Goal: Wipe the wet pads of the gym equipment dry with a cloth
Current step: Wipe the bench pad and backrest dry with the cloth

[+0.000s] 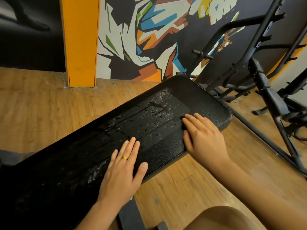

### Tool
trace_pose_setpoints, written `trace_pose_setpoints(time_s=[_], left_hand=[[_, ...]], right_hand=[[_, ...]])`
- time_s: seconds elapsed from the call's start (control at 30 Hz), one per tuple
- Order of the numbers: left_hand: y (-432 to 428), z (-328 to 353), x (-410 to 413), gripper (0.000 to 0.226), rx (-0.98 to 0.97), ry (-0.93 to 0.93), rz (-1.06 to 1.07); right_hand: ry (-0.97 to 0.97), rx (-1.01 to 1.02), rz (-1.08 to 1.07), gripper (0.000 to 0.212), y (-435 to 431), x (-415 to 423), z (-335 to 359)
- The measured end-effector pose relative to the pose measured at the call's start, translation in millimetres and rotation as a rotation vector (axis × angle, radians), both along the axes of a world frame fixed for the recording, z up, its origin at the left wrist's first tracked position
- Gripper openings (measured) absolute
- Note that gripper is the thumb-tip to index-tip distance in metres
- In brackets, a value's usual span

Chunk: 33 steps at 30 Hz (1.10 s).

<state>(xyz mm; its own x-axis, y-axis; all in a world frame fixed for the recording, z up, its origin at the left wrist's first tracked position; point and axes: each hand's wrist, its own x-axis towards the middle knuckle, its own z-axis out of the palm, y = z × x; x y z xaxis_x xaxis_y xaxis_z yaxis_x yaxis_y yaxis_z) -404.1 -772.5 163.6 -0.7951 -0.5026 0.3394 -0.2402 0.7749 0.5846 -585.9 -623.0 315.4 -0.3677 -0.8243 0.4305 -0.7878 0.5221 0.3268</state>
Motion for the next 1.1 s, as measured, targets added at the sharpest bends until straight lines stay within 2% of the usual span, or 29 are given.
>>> trace_pose_setpoints(time_s=[0.1,0.27,0.4,0.5,0.73,0.87,0.93,1.0,1.1], left_hand=[[0.4,-1.4,0.1,0.072,-0.001,0.011,0.009],[1.8,-2.0,0.0,0.068,-0.006,0.015,0.021],[1.7,-2.2,0.7,0.067,-0.002,0.004,0.018],[1.8,-1.8,0.0,0.065,-0.003,0.009,0.020],[1.7,-0.4,0.8,0.065,0.012,0.013,0.020],[1.2,0.5,0.9,0.063,0.063,0.036,0.004],[-0.3,1.1,4.8,0.062,0.096,0.056,0.083],[-3.8,-1.5,10.7,0.063,0.079,0.045,0.253],[-8.8,-4.6,13.5,0.063,0.198,-0.068,0.407]], right_hand=[[0.035,0.035,0.047,0.043,4.1,-20.3,11.0],[0.028,-0.058,-0.167,0.039,-8.1,-23.7,26.8],[-0.003,0.056,0.045,0.039,-12.2,25.7,-20.6],[-0.028,0.078,0.183,0.040,-7.5,24.6,-25.8],[-0.014,-0.013,-0.055,0.039,-9.8,2.7,0.2],[-0.001,0.082,0.021,0.046,-14.7,37.9,-24.4],[-0.003,0.123,0.097,0.049,-14.3,50.2,-36.7],[-0.007,0.132,0.155,0.049,-12.5,53.5,-38.7],[-0.052,0.184,0.245,0.048,-6.9,57.8,-41.4]])
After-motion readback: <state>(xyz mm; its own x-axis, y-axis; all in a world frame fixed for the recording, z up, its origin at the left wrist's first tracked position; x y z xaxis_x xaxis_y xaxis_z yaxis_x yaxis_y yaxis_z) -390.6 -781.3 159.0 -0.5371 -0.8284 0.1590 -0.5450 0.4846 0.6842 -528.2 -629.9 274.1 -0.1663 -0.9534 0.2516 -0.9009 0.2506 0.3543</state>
